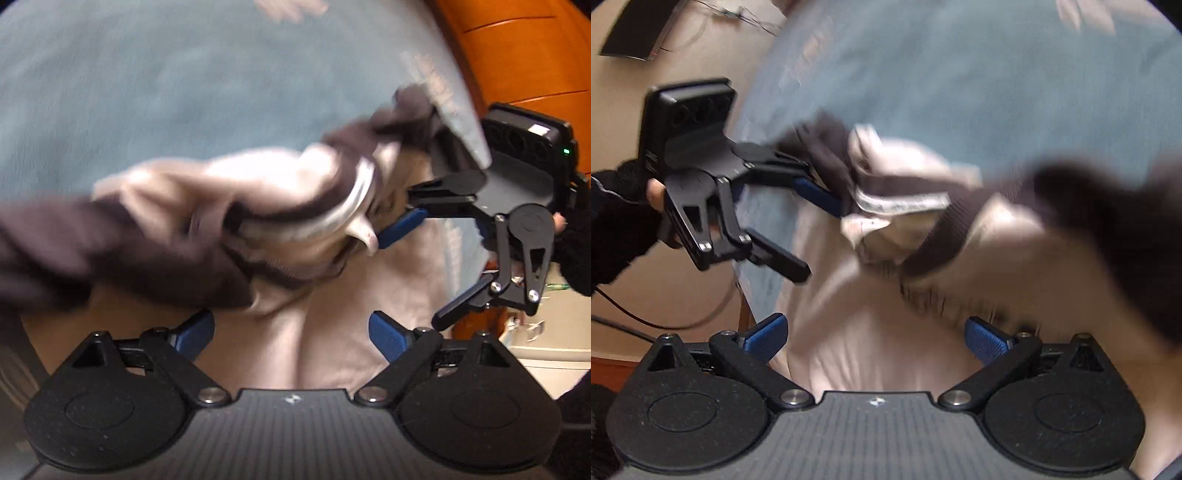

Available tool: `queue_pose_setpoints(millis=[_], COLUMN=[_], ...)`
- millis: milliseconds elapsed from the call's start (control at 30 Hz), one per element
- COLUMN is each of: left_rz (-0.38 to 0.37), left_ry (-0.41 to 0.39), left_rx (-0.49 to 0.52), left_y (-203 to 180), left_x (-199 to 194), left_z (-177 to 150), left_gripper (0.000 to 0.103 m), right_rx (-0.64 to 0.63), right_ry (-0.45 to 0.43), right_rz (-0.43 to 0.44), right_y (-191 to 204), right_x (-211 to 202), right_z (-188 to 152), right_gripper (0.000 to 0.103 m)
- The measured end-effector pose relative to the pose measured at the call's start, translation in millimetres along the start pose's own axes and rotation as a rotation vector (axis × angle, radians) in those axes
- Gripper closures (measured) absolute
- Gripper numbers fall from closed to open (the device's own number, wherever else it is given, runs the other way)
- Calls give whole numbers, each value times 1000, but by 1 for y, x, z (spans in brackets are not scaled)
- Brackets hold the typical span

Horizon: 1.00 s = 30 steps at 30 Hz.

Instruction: Fold clothes

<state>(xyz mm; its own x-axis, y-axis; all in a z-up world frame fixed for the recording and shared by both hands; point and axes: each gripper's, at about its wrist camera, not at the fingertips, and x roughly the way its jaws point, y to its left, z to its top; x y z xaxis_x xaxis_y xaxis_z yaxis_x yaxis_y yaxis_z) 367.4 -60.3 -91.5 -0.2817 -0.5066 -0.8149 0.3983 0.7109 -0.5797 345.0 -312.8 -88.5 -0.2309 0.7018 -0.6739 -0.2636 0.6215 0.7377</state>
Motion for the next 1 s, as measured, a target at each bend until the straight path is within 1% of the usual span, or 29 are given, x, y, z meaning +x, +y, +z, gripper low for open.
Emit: queue_pose_setpoints(millis=[33, 100, 167, 267, 400, 500, 533, 633, 667, 700, 733, 767, 833, 900, 967, 1000], left_rz=[1, 1, 0, 12, 40, 71, 83, 81, 76, 72, 69, 54, 38, 33, 21, 5], left_ry=[-8, -34, -73, -124, -186, -205, -202, -163, -141, -119, -94, -67, -21, 20, 20, 10], left_rx=[1, 2, 12, 56, 140, 180, 197, 243, 260, 273, 279, 284, 298, 309, 311, 293], left_y=[-3, -11, -20, -32, -40, -35, -34, -24, -20, -16, -12, -8, -2, 3, 9, 12], left_x=[2, 2, -4, -22, -50, -60, -59, -52, -50, -47, -41, -36, -28, -21, -20, -19], left_z=[-7, -14, -16, -6, 15, 31, 37, 51, 54, 58, 61, 62, 63, 60, 54, 54], left_gripper=[14, 14, 14, 14, 13, 14, 14, 14, 19, 22, 22, 23, 23, 23, 23, 23], right_rx=[18, 25, 34, -24, -119, -189, -213, -284, -303, -290, -272, -259, -223, -186, -142, -131], right_ry=[25, 18, 5, -26, -51, -69, -75, -93, -94, -62, -39, -25, 51, 129, 202, 214], right_rz=[-17, -35, -39, -87, -111, -129, -135, -153, -155, -130, -118, -117, -80, -38, 24, 42], right_y=[-1, 3, 8, 20, 19, 19, 19, 18, 17, 8, -3, -11, -31, -45, -58, -62], right_x=[9, 12, 6, -10, -33, -50, -56, -73, -77, -73, -64, -63, -53, -48, -44, -42], right_z=[-12, -28, -34, -29, 9, 37, 47, 75, 85, 96, 109, 116, 128, 131, 132, 132], right_gripper=[0, 0, 0, 0, 0, 0, 0, 0, 0, 0, 0, 0, 0, 0, 0, 0])
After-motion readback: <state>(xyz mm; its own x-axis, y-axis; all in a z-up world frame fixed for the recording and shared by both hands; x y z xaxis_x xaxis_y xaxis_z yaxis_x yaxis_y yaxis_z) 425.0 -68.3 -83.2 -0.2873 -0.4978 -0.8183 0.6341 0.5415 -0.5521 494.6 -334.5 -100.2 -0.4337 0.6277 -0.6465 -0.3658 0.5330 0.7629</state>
